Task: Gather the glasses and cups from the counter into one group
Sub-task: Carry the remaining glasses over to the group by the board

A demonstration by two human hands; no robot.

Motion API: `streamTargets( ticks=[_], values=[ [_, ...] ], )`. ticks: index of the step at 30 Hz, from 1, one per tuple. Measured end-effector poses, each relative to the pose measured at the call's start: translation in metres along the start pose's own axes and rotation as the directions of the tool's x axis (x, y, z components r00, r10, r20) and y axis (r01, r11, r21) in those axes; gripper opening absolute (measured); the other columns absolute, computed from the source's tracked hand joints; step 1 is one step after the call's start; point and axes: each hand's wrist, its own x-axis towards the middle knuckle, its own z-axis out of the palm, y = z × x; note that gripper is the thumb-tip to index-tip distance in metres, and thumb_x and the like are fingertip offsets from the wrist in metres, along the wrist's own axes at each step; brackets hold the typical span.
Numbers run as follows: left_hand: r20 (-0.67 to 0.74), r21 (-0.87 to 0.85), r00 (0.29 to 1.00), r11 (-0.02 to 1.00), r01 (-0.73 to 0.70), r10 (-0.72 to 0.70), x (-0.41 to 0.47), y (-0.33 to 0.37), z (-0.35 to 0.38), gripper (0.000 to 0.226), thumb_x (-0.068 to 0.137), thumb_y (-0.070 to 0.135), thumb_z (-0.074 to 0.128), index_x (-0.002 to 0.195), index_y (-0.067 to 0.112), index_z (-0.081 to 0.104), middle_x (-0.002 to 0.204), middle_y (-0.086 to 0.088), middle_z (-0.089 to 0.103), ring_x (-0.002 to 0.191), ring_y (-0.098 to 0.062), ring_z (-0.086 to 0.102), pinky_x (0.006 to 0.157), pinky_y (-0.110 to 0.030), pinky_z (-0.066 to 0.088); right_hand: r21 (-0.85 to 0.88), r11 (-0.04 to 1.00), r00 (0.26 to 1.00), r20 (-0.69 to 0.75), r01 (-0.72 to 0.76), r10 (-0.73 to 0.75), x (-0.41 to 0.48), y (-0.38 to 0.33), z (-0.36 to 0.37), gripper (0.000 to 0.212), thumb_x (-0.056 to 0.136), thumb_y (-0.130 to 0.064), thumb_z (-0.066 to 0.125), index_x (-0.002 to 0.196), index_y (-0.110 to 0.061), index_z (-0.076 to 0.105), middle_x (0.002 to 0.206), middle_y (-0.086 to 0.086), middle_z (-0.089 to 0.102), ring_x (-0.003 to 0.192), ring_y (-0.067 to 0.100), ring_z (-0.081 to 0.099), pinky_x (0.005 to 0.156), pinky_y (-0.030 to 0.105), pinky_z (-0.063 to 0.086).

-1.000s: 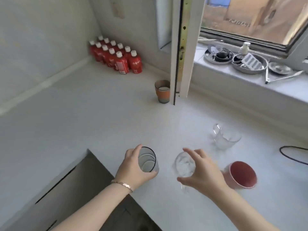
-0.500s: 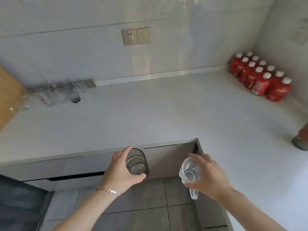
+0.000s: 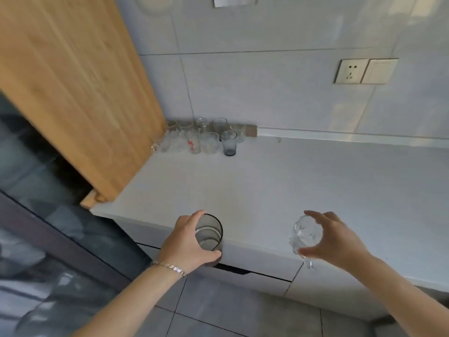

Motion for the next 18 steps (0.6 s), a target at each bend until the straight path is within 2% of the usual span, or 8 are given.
streamTargets(
  ticks=[3, 7, 11, 18],
  values=[
    [-0.037, 0.0, 0.999, 0.999, 0.037, -0.037, 0.039, -0.031, -0.024, 0.095, 0.06, 0.046, 0.078, 0.139, 0.038, 0.026, 0.135, 0.008, 0.035, 0.115, -0.012, 0.051, 0.085, -0.023, 0.045, -0.001, 0.999, 0.999, 0.012, 0.049, -0.049, 0.048, -0.039, 0.011, 0.096, 0.057, -0.047, 0.082, 0.139, -0.038, 0.034, 0.126, -0.006, 0.046, 0.109, 0.016, 0.055, 0.083, 0.026, 0.047],
    [-0.065, -0.001, 0.992, 0.994, 0.107, -0.107, 0.1, -0.071, -0.052, 0.096, 0.057, 0.047, 0.077, 0.138, 0.036, 0.027, 0.133, 0.006, 0.036, 0.114, -0.013, 0.051, 0.089, -0.026, 0.044, -0.012, 0.994, 0.993, 0.048, 0.11, -0.109, 0.116, -0.085, 0.029, 0.095, 0.057, -0.047, 0.08, 0.139, -0.039, 0.033, 0.127, -0.009, 0.045, 0.113, 0.014, 0.053, 0.086, 0.026, 0.048],
    [-0.082, -0.007, 0.979, 0.982, 0.186, -0.186, 0.169, -0.108, -0.077, 0.097, 0.056, 0.047, 0.077, 0.138, 0.033, 0.028, 0.132, 0.002, 0.038, 0.116, -0.016, 0.05, 0.094, -0.029, 0.044, 0.015, 0.989, 0.986, 0.086, 0.145, -0.146, 0.19, -0.126, 0.047, 0.094, 0.055, -0.047, 0.079, 0.138, -0.041, 0.034, 0.124, -0.011, 0.045, 0.109, 0.013, 0.055, 0.08, 0.02, 0.043],
    [-0.112, -0.027, 0.957, 0.963, 0.267, -0.268, 0.28, -0.172, -0.12, 0.095, 0.06, 0.036, 0.081, 0.139, 0.022, 0.032, 0.138, -0.004, 0.04, 0.127, -0.02, 0.04, 0.101, -0.029, 0.037, -0.045, 0.975, 0.964, 0.167, 0.218, -0.208, 0.297, -0.197, 0.062, 0.093, 0.06, -0.043, 0.078, 0.14, -0.039, 0.03, 0.131, -0.009, 0.041, 0.116, 0.014, 0.049, 0.088, 0.024, 0.047]
  ],
)
